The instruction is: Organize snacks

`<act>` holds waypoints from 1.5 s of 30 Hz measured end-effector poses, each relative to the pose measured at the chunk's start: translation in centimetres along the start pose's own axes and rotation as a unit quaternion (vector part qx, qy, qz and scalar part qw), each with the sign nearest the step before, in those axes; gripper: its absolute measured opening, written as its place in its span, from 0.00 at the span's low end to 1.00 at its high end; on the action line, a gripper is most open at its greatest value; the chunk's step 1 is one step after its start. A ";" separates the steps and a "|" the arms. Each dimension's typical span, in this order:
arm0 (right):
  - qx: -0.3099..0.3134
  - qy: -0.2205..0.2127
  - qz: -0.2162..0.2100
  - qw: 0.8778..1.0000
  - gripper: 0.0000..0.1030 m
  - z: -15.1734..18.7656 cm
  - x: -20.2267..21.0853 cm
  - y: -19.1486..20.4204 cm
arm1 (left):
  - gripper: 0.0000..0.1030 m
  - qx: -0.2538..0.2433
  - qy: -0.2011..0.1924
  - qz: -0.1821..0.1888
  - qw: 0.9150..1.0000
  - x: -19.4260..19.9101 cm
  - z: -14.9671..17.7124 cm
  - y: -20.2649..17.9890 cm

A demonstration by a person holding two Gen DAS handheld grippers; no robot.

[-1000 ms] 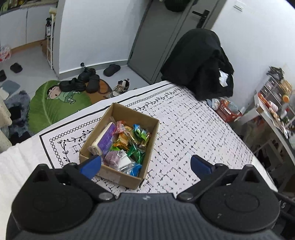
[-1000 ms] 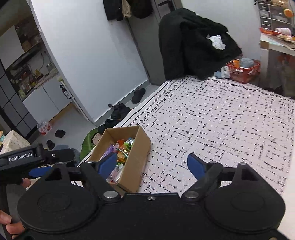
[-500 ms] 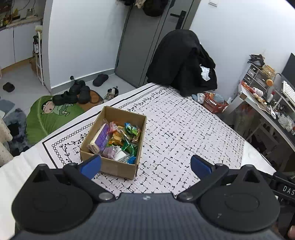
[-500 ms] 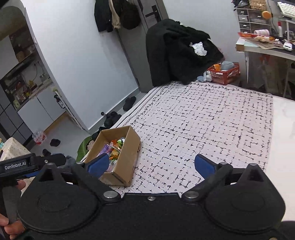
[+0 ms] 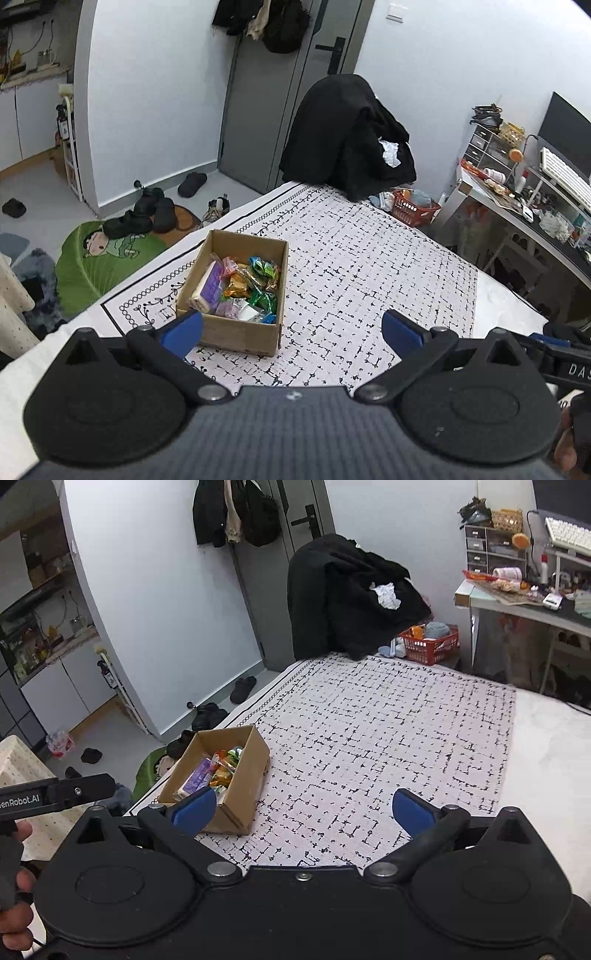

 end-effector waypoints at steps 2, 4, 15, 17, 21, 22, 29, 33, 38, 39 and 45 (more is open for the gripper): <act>0.003 -0.004 0.005 1.000 1.00 0.2 0.5 0.4 | 1.00 -0.003 -0.003 0.000 1.000 0.6 0.1 0.3; 0.004 -0.006 0.009 1.000 1.00 0.5 0.9 0.8 | 1.00 -0.004 -0.010 0.002 1.000 1.4 0.2 0.5; 0.012 -0.018 0.014 1.000 1.00 1.4 3.0 2.1 | 1.00 -0.028 -0.032 0.003 0.999 4.0 1.1 1.2; 0.015 -0.020 0.015 1.000 1.00 1.4 3.3 2.3 | 1.00 -0.029 -0.034 0.005 0.999 4.3 1.2 1.2; 0.021 -0.023 0.014 0.999 1.00 1.5 3.8 2.7 | 1.00 -0.029 -0.036 0.006 0.999 4.7 1.4 1.4; 0.022 -0.023 0.014 0.999 1.00 1.5 3.9 2.7 | 1.00 -0.029 -0.036 0.006 0.999 4.7 1.4 1.4; 0.023 -0.025 0.014 0.999 1.00 1.7 4.2 2.8 | 1.00 -0.035 -0.039 0.006 0.999 5.3 1.6 1.2; 0.024 -0.025 0.015 0.999 1.00 1.8 4.3 2.7 | 1.00 -0.040 -0.040 0.002 0.998 5.4 1.7 1.0; 0.023 -0.025 0.014 0.999 1.00 1.8 4.3 2.7 | 1.00 -0.045 -0.040 0.002 0.998 5.3 1.7 0.8; 0.022 -0.025 0.014 0.999 1.00 1.8 4.3 2.6 | 1.00 -0.045 -0.040 0.001 0.998 5.3 1.7 0.8; 0.019 -0.022 0.010 1.000 1.00 2.0 4.2 2.5 | 1.00 -0.044 -0.037 0.002 0.998 5.2 1.8 0.7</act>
Point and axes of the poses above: each gripper's, at about its wrist camera, not at the fingertips, and x roughly against the way its jaws point, y to its left, z to its underside, the point moved 1 cm from there along -x, roughly the way its jaws point, and after that the axes turned 15 degrees about -z, right-handed, at the moved point
